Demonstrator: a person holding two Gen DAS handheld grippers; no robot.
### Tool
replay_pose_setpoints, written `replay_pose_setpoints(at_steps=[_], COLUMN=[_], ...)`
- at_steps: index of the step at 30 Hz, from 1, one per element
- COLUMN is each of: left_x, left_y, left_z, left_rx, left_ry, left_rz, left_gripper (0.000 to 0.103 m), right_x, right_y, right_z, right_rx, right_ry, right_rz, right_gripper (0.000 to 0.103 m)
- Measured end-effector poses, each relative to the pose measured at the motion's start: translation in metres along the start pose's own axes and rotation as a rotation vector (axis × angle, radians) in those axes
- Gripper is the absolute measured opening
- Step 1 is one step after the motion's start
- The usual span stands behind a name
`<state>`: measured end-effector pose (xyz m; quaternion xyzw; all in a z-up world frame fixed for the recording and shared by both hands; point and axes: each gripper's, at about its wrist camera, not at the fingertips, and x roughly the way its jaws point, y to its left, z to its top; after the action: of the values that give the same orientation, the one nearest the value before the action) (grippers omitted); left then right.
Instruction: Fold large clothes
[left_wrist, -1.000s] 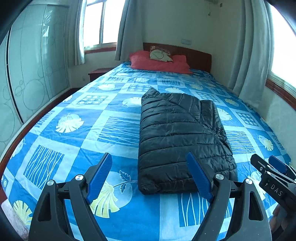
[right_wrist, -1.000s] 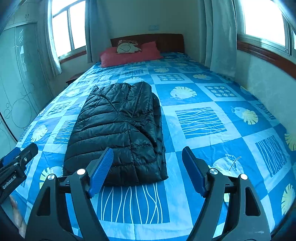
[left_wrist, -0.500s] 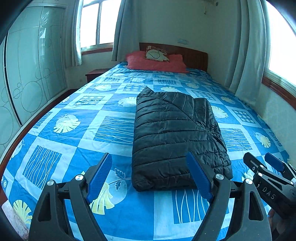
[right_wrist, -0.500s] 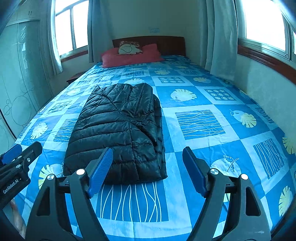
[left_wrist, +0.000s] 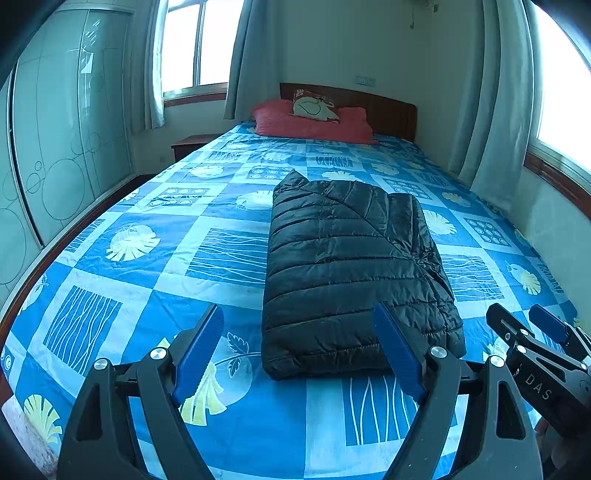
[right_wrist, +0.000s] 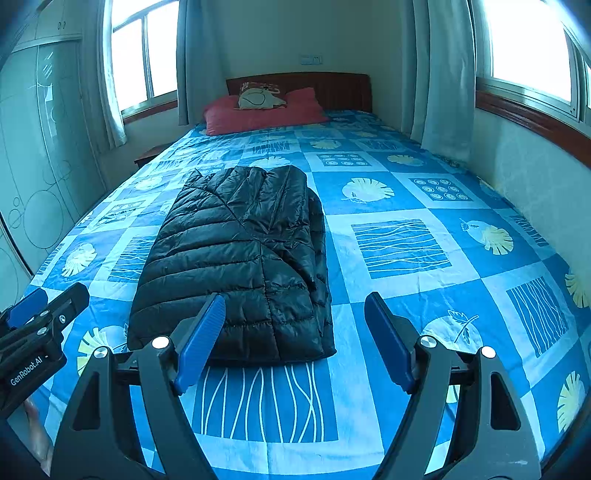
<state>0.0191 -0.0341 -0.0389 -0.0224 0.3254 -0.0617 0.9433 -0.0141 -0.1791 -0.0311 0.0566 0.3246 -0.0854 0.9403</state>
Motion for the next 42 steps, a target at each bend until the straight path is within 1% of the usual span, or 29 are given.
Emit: replay_pose_setpoints(at_steps=[6, 13, 27, 36, 39, 40, 41, 42], left_x=[0.0017, -0.0003, -0.0024, -0.001, 0.0025, 0.0037, 0.0043, 0.0038], left_y=[0.0006, -0.0019, -0.0035, -0.005, -0.0041, -0.0032, -0.0017, 0.0003], left_z=[-0.0004, -0.0008, 0.0002, -0.0019, -0.0017, -0.0018, -0.0024, -0.0039], left_rx=[-0.003, 0.003, 0.004, 0.012, 0.007, 0.001, -0.01, -0.029], left_ry=[0.001, -0.016, -0.021, -0.016, 0.001, 0.007, 0.007, -0.002], left_rz=[0.003, 0.016, 0.005, 0.006, -0.011, -0.018, -0.023, -0.006], left_gripper=[0.082, 0.082, 0.082, 0.082, 0.082, 0.083, 0.087, 0.087], right_x=[0.0, -0.0002, 0.0001, 0.0027, 0.0045, 0.0051, 0.0055, 0.0062], right_y=[0.0002, 0.0003, 0.0001, -0.0001, -0.001, -0.0017, -0.0015, -0.002], right_z=[-0.0005, -0.0007, -0.0015, -0.006, -0.0084, -0.0087, -0.0096, -0.0098], right_rx=[-0.002, -0.002, -0.002, -0.005, -0.006, -0.006, -0.006, -0.005], right_ry=[0.0, 0.0, 0.002, 0.007, 0.013, 0.014, 0.015, 0.016], right_rz=[0.003, 0.002, 0.002, 0.002, 0.001, 0.001, 0.001, 0.001], right_gripper=[0.078, 0.078, 0.078, 0.078, 0.078, 0.078, 0.078, 0.078])
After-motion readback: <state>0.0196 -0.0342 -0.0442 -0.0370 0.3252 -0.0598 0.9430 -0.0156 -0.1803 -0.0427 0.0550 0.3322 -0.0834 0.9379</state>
